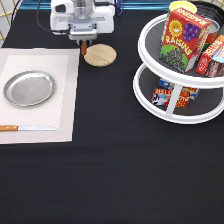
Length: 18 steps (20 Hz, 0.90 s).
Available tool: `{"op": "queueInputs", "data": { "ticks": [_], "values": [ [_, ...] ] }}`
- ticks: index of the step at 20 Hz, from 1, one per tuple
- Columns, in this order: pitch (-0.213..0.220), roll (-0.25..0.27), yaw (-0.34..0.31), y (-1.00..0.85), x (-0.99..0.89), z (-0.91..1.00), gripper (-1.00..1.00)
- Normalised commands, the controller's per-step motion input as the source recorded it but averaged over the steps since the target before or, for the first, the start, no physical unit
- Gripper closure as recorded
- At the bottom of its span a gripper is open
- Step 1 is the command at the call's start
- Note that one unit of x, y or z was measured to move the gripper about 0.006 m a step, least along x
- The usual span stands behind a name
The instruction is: Arrange plate and fork
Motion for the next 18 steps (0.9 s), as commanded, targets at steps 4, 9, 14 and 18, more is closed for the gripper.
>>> {"op": "queueInputs", "data": {
  "ticks": [4, 9, 14, 18],
  "values": [
    [-0.086, 0.000, -0.081, -0.74, -0.01, 0.02, 1.00],
    [-0.059, 0.026, -0.105, -0.67, -0.09, 0.00, 1.00],
    [-0.027, 0.121, -0.150, -0.48, -0.17, -0.01, 1.00],
    [-0.007, 0.193, -0.219, -0.23, -0.26, -0.09, 1.00]
  ]
}}
